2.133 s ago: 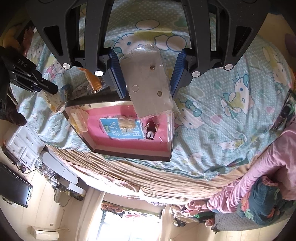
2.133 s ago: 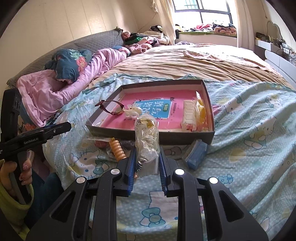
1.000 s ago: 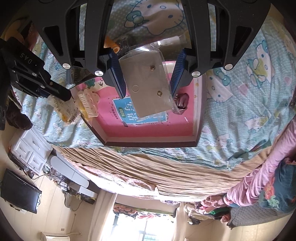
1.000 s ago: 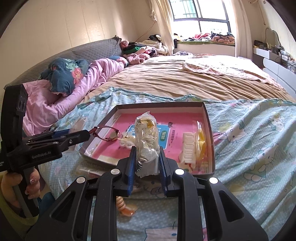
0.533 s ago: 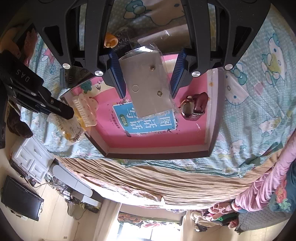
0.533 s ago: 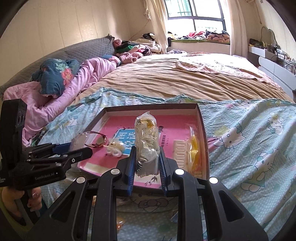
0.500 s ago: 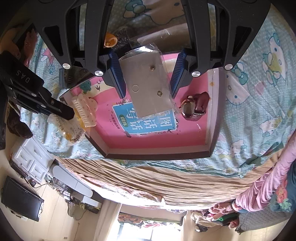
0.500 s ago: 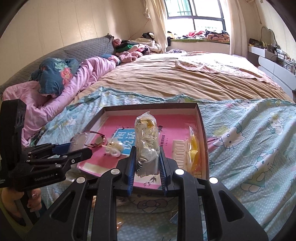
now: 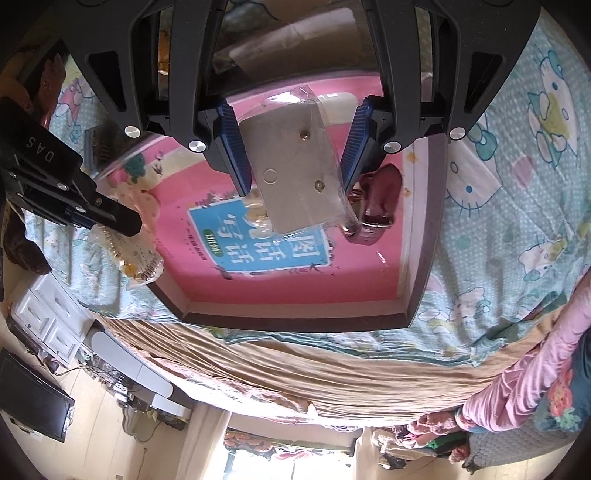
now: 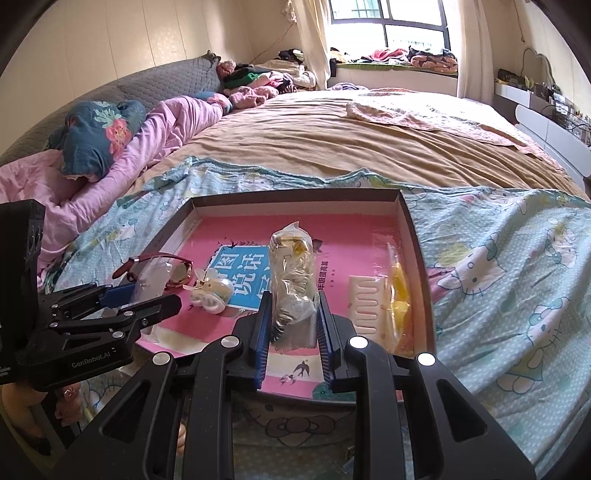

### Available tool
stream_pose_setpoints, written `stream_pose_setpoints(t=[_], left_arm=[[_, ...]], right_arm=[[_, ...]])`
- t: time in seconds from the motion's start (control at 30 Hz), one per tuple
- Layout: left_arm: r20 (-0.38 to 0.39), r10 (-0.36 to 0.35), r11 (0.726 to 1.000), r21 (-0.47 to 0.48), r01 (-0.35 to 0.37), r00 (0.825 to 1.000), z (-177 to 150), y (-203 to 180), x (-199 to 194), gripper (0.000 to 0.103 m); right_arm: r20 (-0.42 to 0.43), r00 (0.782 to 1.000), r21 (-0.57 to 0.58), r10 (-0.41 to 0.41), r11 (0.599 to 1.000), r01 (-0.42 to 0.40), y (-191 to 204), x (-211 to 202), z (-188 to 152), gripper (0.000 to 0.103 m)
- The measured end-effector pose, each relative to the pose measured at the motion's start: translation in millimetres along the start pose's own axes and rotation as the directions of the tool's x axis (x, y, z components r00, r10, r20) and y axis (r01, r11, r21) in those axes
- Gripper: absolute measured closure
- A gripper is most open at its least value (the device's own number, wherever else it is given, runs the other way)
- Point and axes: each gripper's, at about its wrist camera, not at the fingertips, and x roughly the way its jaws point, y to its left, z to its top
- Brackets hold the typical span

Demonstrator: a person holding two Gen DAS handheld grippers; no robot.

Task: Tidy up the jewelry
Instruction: 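Open the left tool on the earring card while the right tool releases its bag in the box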

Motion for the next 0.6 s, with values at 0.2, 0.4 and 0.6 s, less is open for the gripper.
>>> stream_pose_setpoints(t=[0.2,0.4,0.6], left_arm=[[-0.005,0.005,1.0,-0.015,-0.005,1.0,2.2,7.2,3.9,0.063],[-0.009,0.008,1.0,-0.024,-0.008,1.0,3.3,13.1,5.1,0.058],[-0.018,0.005,1.0,-0.028,-0.005,1.0,4.0,16.6,5.3,0.053]], right_arm=[[-0.031,1.0,0.006,-0.005,1.0,0.005,2.9,16.6,1.5,0.081],[-0.051,0.999,0.011,-0.006,1.0,0.007,5.3,26.9,3.4,0.081],[-0.07,0.998,0.024,-0.005,1.0,0.006,5.6,32.0,3.5,0.079]])
